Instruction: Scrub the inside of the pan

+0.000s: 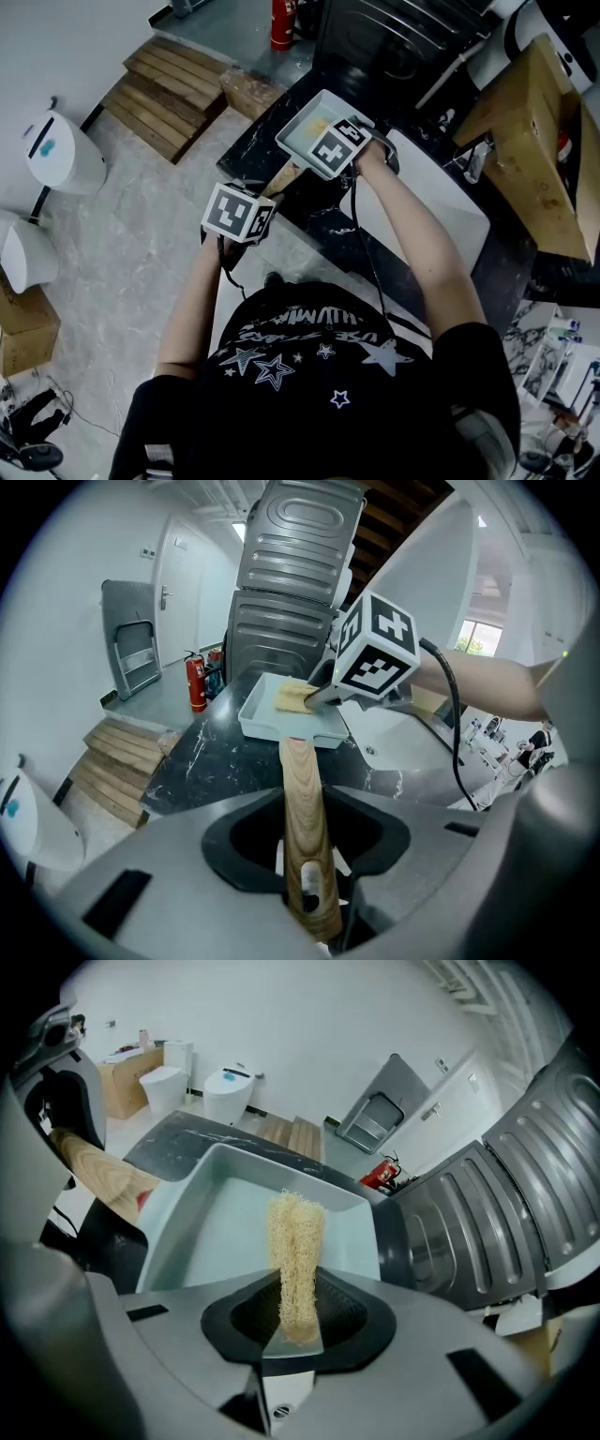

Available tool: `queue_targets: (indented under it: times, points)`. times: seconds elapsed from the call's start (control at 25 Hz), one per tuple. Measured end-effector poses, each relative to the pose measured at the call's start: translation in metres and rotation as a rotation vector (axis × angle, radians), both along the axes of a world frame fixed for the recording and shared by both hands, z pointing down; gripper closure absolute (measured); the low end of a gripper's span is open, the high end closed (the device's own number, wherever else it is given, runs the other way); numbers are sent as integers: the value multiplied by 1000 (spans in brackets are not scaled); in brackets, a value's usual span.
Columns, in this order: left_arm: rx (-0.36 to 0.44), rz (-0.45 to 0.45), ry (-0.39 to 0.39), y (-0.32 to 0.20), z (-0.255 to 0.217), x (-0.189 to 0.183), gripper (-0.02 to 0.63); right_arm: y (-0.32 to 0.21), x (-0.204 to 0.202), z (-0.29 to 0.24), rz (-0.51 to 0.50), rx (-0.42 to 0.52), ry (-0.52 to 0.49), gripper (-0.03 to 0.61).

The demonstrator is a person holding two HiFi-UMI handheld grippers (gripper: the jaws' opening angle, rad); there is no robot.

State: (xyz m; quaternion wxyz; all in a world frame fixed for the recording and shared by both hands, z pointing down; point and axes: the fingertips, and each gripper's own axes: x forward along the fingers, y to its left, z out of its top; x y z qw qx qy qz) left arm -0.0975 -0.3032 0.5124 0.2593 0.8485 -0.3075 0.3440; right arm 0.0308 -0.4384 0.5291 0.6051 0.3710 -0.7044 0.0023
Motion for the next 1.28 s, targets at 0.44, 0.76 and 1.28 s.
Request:
queue_targets:
  times: [0.44,0.76,1.28]
  points:
    - [-4,5,2,0,-1,1,477,-34,39,10,49,51,132,495]
    - [-5,3,4,0,-1,1,477,-37,56,13,95,35,112,497]
    - [0,-6,-11,0,0,-1,477,11,14,13,64,-87,42,499]
